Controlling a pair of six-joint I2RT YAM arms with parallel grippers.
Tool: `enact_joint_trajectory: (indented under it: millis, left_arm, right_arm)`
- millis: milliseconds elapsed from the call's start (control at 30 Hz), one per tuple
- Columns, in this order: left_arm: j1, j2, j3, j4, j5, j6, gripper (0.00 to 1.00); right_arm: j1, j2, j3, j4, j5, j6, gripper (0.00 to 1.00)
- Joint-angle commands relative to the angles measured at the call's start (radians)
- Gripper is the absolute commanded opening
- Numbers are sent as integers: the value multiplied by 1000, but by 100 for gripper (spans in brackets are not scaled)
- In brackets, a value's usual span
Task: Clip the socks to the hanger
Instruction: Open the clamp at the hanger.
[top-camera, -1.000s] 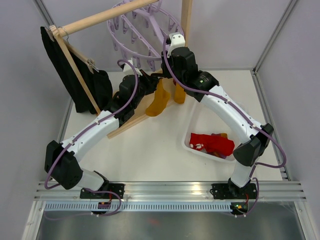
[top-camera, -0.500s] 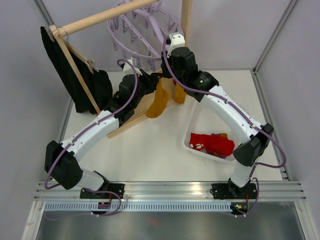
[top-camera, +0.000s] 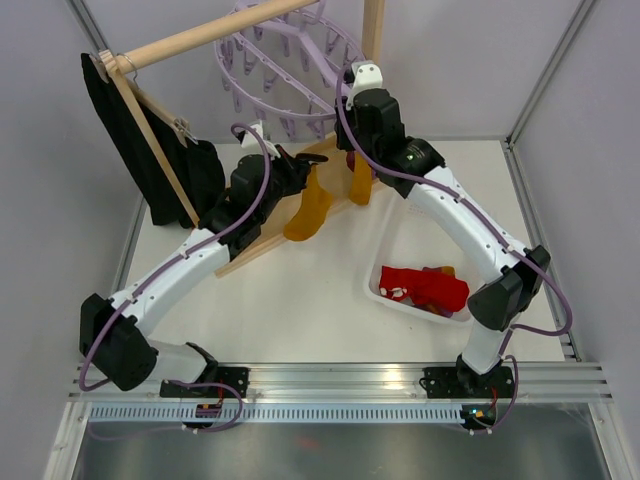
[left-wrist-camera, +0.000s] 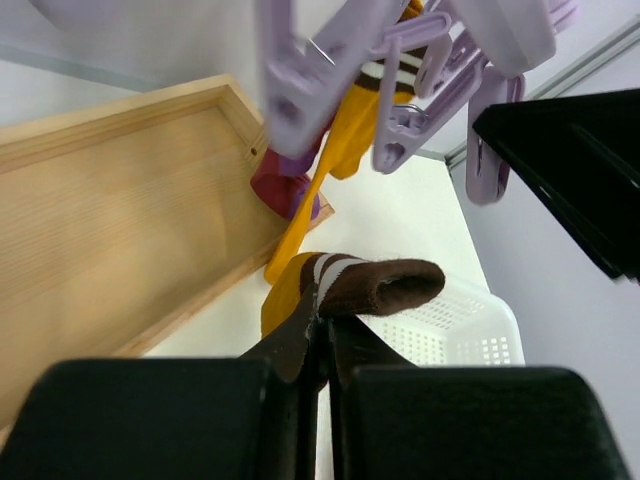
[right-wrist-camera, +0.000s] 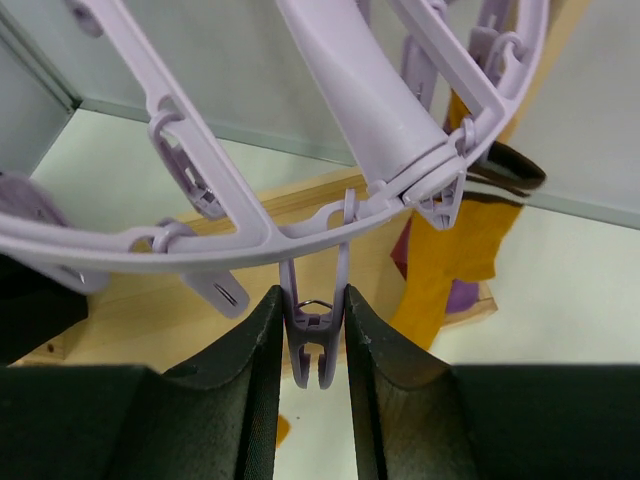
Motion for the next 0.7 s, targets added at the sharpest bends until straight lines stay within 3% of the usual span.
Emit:
enact_joint_trajectory:
  millis: [0, 167, 333, 667]
  left_arm:
    - [-5, -63, -5, -42, 17, 87, 2]
    - [-5, -64, 24, -108, 26, 148, 2]
    - [-5, -49, 67, -163, 26, 203, 2]
    - [-5, -37, 103, -190, 40, 254, 2]
  right_arm:
    - [-20, -48, 2, 99, 21, -5, 13]
    - [-22, -73, -11, 118, 12, -5, 40]
    - [-20, -108, -48, 141, 19, -5, 57]
    - [-20, -119, -67, 129, 15, 4, 59]
